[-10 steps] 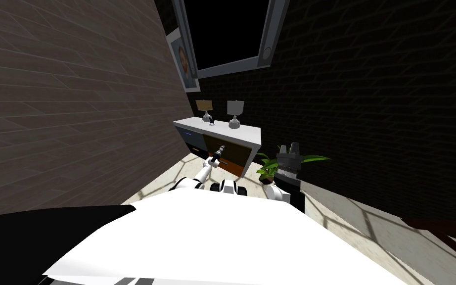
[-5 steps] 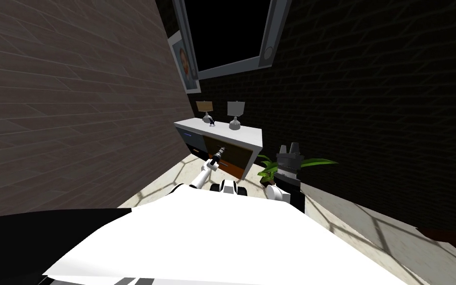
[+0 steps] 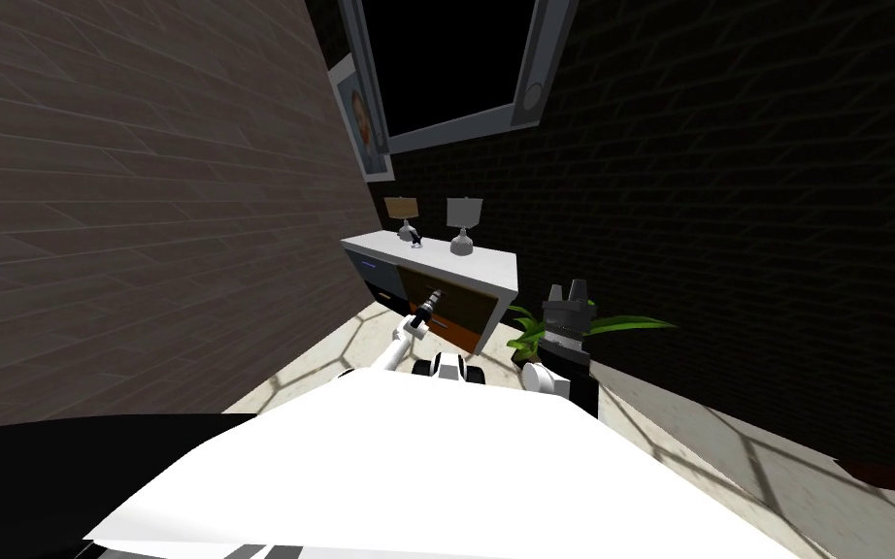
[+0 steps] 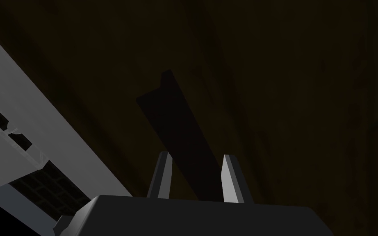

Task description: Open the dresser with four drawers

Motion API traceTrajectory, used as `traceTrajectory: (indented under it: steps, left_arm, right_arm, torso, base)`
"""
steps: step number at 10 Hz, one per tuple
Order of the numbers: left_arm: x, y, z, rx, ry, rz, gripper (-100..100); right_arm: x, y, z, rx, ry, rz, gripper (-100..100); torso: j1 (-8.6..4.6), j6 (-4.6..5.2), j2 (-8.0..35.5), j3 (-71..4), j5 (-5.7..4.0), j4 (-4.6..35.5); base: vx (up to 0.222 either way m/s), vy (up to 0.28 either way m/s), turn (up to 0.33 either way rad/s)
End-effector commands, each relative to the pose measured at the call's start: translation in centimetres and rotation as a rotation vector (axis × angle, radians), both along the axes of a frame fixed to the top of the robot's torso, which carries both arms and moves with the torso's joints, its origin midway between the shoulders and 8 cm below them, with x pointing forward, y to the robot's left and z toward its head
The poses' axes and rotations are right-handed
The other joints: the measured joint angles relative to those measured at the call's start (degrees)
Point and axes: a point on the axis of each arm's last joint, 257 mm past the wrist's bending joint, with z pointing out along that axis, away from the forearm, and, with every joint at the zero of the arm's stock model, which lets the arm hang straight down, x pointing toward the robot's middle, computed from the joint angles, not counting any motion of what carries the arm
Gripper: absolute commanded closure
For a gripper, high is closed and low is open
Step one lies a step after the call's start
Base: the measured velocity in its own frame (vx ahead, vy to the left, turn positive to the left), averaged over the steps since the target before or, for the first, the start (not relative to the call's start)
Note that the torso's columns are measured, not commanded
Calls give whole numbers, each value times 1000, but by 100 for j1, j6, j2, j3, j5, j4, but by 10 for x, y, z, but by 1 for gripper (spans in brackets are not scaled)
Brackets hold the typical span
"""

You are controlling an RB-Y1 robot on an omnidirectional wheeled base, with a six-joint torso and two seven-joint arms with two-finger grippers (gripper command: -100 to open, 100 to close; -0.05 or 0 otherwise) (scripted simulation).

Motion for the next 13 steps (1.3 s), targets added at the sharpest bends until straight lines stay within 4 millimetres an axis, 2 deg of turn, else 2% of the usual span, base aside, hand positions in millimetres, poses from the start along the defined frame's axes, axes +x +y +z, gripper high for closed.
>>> traceTrajectory:
  steps: [1,2,3,4,5,6,8,9,11,12,13]
  left_arm:
    - [-20,4,-11,10,23,-1,100]
    - [-18,3,1,4,0,-3,100]
    - [-33,-6,-10,12,27,-24,100]
    - [-37,-4,-10,7,26,-20,100]
    - [-37,-4,0,-1,5,-18,100]
    - [-52,-15,-9,4,31,-43,100]
    - [-58,-13,3,-12,8,-36,100]
    - [-73,-25,-7,-11,39,-61,100]
    - [-79,-24,7,-28,14,-54,100]
    - [-96,-36,-1,-32,44,-80,100]
    - [-101,-34,5,-44,34,-73,100]
  right_arm:
    - [0,0,0,0,0,0,0]
    - [0,0,0,0,0,0,0]
    - [0,0,0,0,0,0,0]
    - [0,0,0,0,0,0,0]
    - [0,0,0,0,0,0,0]
    - [0,0,0,0,0,0,0]
    - [0,0,0,0,0,0,0]
    - [0,0,0,0,0,0,0]
    - [0,0,0,0,0,0,0]
    - [0,0,0,0,0,0,0]
    - [0,0,0,0,0,0,0]
  torso:
    - [-6,4,-9,-4,2,-14]
    - [-6,2,-15,-10,1,-16]
    - [-3,0,1,-1,-1,-2]
    - [-4,3,-2,0,2,-14]
    - [-8,7,-5,-4,2,-14]
    - [-10,7,9,3,0,-4]
    - [-23,24,1,0,3,-17]
    - [-27,23,15,7,-1,-1]
    - [-40,36,17,9,0,-4]
    - [-43,37,30,16,-1,6]
    - [-58,50,34,18,0,2]
  base:
    - [67,-4,46]
    - [28,0,-2]
    - [61,-1,76]
    - [71,-6,53]
    - [34,-4,0]
    - [63,-4,86]
    - [45,-2,20]
    - [58,-7,77]
    - [50,-1,25]
    - [61,-7,104]
    - [69,-9,47]
